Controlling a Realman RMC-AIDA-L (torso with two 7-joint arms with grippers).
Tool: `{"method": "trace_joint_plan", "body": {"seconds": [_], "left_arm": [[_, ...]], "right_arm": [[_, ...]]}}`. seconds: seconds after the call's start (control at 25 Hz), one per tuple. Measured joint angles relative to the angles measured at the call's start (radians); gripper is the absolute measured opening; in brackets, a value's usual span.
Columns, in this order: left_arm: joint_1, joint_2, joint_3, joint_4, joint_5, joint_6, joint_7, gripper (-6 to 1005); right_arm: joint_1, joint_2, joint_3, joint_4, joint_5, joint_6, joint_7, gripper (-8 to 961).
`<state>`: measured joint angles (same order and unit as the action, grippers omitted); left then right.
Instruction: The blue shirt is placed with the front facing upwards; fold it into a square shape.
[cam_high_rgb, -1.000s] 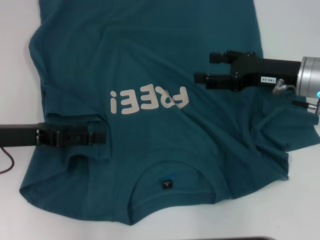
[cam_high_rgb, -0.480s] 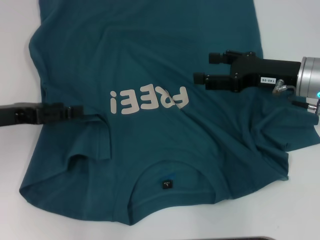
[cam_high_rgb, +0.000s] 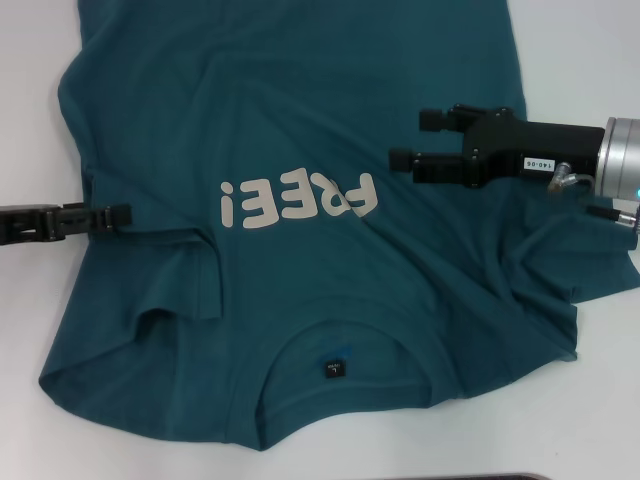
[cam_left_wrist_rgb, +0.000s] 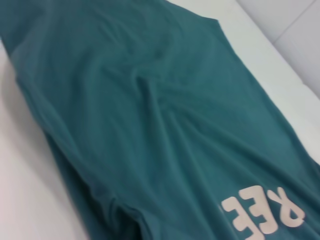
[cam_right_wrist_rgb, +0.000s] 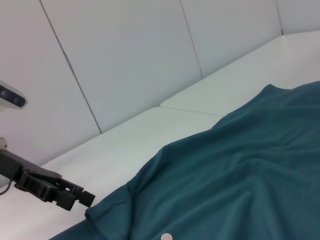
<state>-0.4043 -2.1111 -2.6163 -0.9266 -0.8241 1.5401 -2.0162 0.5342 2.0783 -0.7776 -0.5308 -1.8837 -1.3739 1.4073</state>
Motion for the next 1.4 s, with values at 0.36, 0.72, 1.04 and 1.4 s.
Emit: {"method": "trace_joint_plan", "body": {"seconds": [0.36,0.72,1.04,1.4], "left_arm": [[-0.01,-0.006,0.034,0.012,0.022,-0.041,-0.007,935],[-0.005,0.003,0.034,0.008,0.025,-0.046,-0.012,934],[-0.004,0.0,0.05,0.012,0.027,-0.055,-0.013,932],[-0.026,-0.009,0.083,0.004,0.023,-0.031,-0.019,929]], "right_arm": [[-0.005,-0.002,0.0,0.0,0.0,-0.002,0.005,909],[-0.005,-0.002,0.0,0.0,0.0,-0.002,0.005,908],[-0.005,-0.002,0.0,-0.002,0.0,-0.003,0.005,908],[-0.006,0.0,0.0,-0.009,0.0,-0.004,0.005,908]]}}
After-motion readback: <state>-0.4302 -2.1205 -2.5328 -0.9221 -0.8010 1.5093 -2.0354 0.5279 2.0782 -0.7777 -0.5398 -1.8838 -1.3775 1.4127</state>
